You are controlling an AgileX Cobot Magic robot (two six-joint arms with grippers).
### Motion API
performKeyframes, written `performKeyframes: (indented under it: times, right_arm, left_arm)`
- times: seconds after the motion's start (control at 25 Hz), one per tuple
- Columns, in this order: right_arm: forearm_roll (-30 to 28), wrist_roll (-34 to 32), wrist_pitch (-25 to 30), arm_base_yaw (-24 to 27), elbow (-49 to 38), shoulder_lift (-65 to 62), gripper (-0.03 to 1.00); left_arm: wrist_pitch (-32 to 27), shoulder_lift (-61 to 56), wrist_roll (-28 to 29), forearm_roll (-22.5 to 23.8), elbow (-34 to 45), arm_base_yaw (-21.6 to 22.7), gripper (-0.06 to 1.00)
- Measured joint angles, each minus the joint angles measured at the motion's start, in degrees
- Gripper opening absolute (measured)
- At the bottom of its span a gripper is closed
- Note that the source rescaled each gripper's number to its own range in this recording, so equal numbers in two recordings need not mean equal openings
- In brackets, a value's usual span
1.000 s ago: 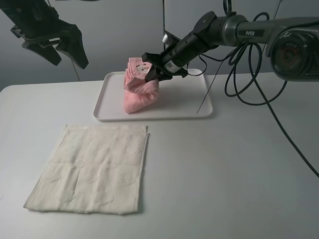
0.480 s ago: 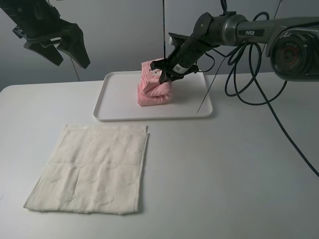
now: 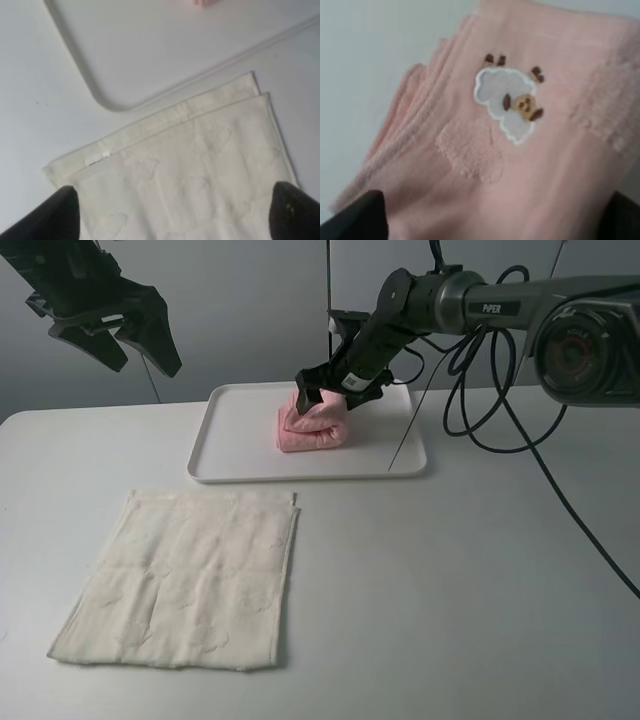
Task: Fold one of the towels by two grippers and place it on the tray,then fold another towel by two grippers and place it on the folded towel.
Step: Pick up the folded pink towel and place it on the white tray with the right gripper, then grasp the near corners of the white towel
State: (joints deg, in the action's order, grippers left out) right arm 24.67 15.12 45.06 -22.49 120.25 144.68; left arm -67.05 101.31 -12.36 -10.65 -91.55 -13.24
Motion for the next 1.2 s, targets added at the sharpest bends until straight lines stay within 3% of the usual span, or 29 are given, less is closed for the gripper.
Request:
performKeyframes:
  times: [0.32, 0.44, 0.76, 1.04, 1.2]
  right_arm:
    - [-2.13, 1.69, 2.25, -0.78, 0.00, -2.85, 1.00]
    - [-5.72, 2.19, 4.07, -0.91, 0.00, -5.77, 1.00]
    - [-14.69, 3.80, 14.71, -0.91, 0.03, -13.22, 1.00]
    - [-15.37, 4.58, 22.95, -0.91, -0.53, -18.23, 1.00]
    - [-13.83, 4.81, 23.77, -2.04, -5.38, -21.78, 1.00]
  left_arm:
    - [-0.45, 0.00, -0.89, 0.00, 0.00, 0.00, 0.98]
    - [-1.15, 0.00, -1.04, 0.90, 0.00, 0.00, 0.98]
    - [-2.51, 0.00, -5.00, 1.82, 0.00, 0.00, 0.98]
    - [-2.51, -2.19, -8.92, 5.17, 0.02, 0.40, 0.98]
    - [-2.64, -6.11, -11.92, 5.42, 0.02, 3.02, 0.98]
